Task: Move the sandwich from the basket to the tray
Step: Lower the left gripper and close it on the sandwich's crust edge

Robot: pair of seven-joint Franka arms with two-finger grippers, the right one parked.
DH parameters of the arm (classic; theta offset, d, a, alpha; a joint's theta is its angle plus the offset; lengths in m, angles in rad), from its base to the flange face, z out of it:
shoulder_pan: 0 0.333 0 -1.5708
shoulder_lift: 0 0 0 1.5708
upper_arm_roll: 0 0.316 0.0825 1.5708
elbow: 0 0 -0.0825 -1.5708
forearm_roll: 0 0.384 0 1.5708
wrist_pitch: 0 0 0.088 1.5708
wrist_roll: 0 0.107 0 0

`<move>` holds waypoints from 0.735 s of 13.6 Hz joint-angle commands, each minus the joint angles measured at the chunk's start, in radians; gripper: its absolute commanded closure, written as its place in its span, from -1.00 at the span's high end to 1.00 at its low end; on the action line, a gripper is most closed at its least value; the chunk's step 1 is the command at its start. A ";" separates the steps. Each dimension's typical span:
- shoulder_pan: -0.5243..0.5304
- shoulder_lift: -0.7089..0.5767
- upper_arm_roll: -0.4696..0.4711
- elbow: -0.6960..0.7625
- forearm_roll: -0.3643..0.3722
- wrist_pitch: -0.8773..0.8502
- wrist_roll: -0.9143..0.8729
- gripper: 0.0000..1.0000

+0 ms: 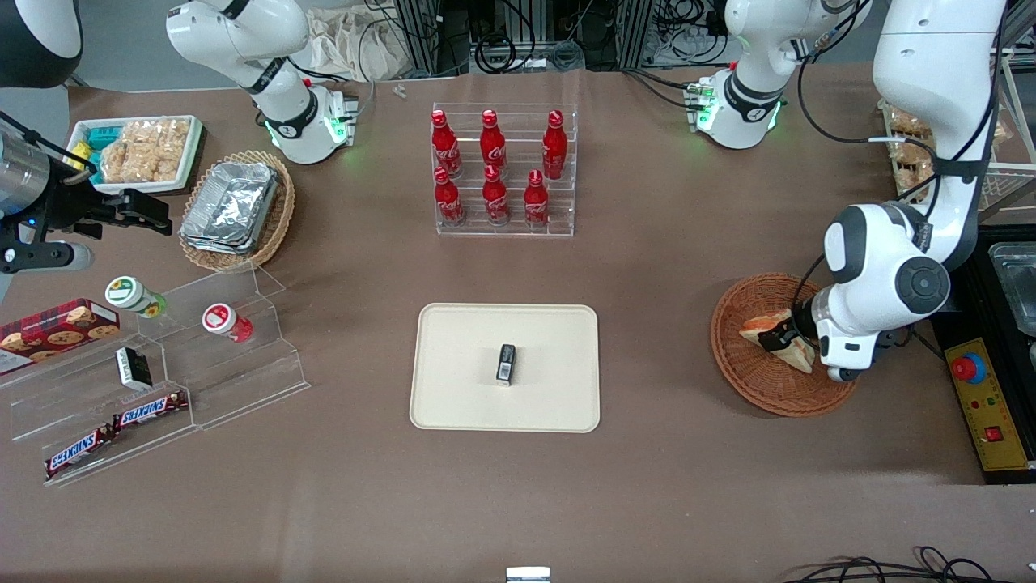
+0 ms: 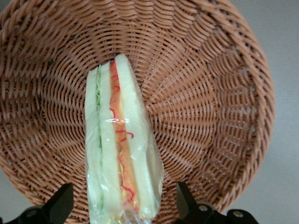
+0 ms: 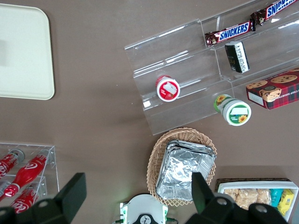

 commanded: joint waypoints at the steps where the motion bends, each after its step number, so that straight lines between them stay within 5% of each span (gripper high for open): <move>1: 0.006 -0.025 0.010 -0.046 0.010 0.042 -0.018 0.98; 6: 0.006 -0.019 0.026 -0.035 0.008 0.042 -0.019 0.88; 10: 0.004 0.016 0.026 -0.014 0.008 0.062 -0.024 0.39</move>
